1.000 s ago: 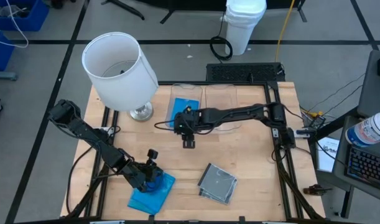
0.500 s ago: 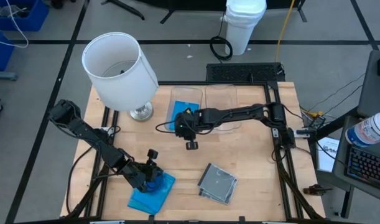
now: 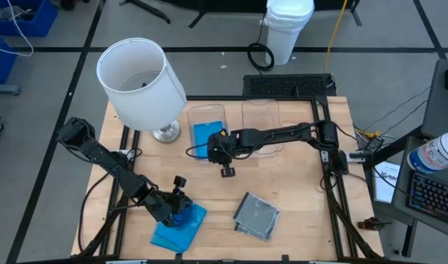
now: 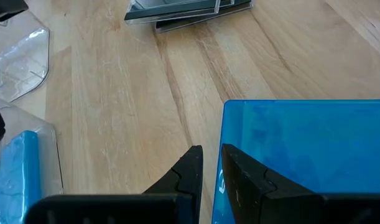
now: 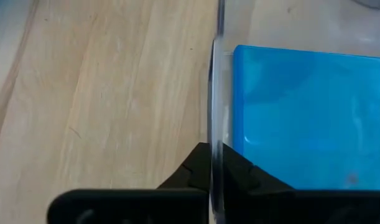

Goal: Pick & place jewel cases by type

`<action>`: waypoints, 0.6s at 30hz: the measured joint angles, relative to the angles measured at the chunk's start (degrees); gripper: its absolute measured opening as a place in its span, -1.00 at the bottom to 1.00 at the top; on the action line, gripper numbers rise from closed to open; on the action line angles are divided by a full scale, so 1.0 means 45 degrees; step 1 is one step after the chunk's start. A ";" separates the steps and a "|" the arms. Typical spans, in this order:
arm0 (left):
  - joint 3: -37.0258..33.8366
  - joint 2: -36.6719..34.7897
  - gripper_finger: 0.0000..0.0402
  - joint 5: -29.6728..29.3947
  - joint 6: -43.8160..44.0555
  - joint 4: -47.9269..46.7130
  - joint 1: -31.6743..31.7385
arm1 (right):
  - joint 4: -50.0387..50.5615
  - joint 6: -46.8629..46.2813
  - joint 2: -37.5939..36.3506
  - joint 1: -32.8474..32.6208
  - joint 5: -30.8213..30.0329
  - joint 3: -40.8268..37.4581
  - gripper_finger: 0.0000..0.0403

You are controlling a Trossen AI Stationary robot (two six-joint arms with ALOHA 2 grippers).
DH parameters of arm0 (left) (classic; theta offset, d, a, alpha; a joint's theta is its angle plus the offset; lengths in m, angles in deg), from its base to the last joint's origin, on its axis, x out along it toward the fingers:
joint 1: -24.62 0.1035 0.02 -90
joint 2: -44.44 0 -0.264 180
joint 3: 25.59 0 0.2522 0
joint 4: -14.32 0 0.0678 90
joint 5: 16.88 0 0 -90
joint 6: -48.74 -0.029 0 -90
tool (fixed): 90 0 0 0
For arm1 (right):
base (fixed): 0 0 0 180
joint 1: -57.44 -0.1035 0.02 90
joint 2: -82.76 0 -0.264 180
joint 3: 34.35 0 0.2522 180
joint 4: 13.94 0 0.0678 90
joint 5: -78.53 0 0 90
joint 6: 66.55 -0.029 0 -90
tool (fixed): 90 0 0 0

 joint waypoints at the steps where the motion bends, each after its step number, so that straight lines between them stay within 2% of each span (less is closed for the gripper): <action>1: 0.0000 0.0000 -0.67 0.0000 0.0005 -0.0005 0.0000 | -0.0061 -0.0202 0.0004 0.0011 -0.0004 0.0000 -0.99; 10: 0.0000 0.0000 -0.67 0.0005 0.0019 -0.0005 0.0000 | -0.0399 -0.2036 0.0034 0.0053 -0.0019 -0.0015 -1.00; 18: 0.0000 0.0000 -0.67 0.0005 0.0034 -0.0005 0.0000 | -0.0486 -0.2490 0.0044 0.0049 -0.0039 -0.0019 -1.00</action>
